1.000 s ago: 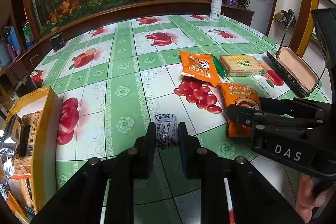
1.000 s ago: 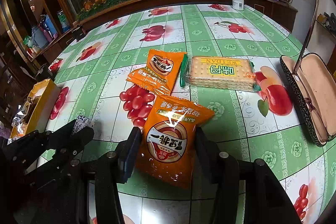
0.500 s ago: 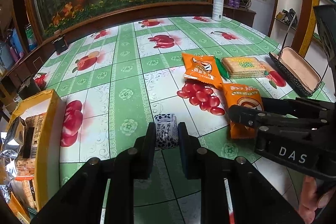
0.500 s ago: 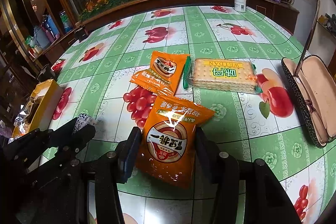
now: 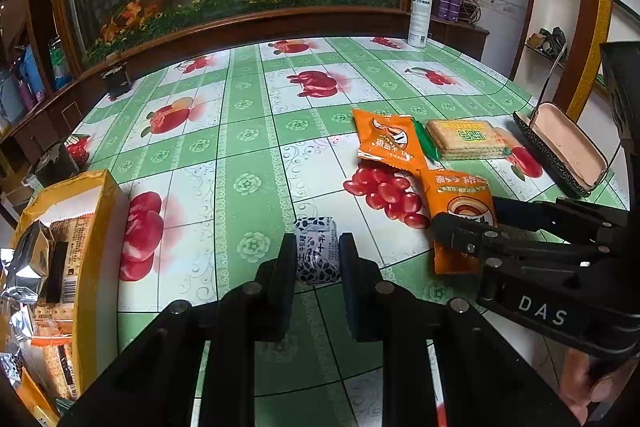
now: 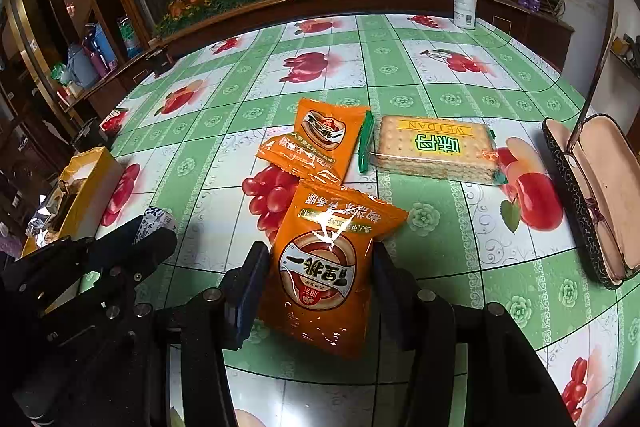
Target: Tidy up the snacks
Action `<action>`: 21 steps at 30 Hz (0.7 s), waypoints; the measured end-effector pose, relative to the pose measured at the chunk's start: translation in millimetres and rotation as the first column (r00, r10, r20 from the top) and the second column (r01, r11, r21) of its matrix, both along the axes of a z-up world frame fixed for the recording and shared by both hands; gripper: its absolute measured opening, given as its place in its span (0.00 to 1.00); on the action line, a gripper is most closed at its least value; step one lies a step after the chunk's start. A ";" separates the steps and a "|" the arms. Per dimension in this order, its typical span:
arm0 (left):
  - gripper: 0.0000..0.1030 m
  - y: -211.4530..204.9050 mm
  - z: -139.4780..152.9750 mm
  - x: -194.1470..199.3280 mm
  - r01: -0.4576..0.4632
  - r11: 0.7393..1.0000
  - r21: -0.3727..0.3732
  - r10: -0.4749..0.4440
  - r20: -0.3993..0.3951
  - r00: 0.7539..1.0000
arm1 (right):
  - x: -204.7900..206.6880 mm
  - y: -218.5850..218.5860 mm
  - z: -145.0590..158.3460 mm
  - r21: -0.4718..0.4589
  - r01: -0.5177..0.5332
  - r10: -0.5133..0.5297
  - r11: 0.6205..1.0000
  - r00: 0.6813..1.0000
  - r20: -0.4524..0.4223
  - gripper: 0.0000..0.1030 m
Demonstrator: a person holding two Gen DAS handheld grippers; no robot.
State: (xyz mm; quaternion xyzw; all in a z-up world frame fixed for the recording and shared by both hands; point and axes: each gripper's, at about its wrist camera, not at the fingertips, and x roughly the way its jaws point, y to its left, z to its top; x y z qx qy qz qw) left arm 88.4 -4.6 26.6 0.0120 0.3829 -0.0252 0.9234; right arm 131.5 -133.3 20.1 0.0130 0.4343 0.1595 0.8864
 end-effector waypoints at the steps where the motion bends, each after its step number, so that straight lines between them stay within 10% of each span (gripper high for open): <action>1: 0.19 0.1 0.5 -0.5 -0.001 1.000 0.000 0.001 0.002 1.000 | -0.3 0.1 0.6 0.002 -0.001 0.001 1.000 1.000 0.001 0.53; 21: 0.19 12.4 6.8 0.4 -0.048 0.999 0.009 0.048 0.040 0.998 | -3.0 0.5 3.5 0.006 -0.007 0.006 1.000 1.000 0.016 0.53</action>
